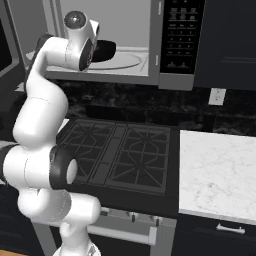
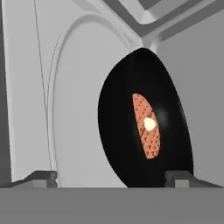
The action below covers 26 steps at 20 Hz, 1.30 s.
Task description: Open the microwave, place the bowl with waffle inside the microwave, then close the microwave door and turn it on.
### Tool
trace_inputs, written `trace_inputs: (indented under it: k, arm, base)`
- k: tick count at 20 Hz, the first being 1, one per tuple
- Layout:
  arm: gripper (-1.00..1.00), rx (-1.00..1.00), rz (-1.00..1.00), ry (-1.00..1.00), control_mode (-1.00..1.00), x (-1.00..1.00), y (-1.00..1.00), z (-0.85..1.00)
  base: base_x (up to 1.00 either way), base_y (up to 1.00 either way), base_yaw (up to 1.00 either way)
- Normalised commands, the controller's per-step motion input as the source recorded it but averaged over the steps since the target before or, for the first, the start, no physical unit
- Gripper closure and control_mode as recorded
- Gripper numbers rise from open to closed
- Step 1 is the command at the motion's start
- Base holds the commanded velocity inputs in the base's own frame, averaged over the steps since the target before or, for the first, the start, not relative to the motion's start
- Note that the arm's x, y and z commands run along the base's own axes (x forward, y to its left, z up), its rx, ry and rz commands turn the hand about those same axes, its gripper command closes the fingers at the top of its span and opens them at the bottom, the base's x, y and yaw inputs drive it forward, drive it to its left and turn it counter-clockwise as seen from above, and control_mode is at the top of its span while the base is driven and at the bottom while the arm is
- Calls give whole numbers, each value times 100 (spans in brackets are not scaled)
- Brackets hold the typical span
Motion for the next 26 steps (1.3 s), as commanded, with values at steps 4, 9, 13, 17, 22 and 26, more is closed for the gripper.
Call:
trace_inputs:
  k: [4,9,13,17,22,26]
  arm:
    - [-100,-1,0,-3,-100,-100,-22,0]
    - [100,0,5,-14,-100,-100,-11,0]
    - [100,0,14,-23,-100,-100,0,0]
    - [100,-1,7,-19,-100,-100,0,4]
    - [100,-5,3,-17,-100,-100,2,20]
    - [100,-8,11,-20,-100,-100,13,23]
  base:
    - [0,0,0]
    - [0,0,0]
    - [0,0,0]
    - [0,0,0]
    - [0,0,0]
    - [0,0,0]
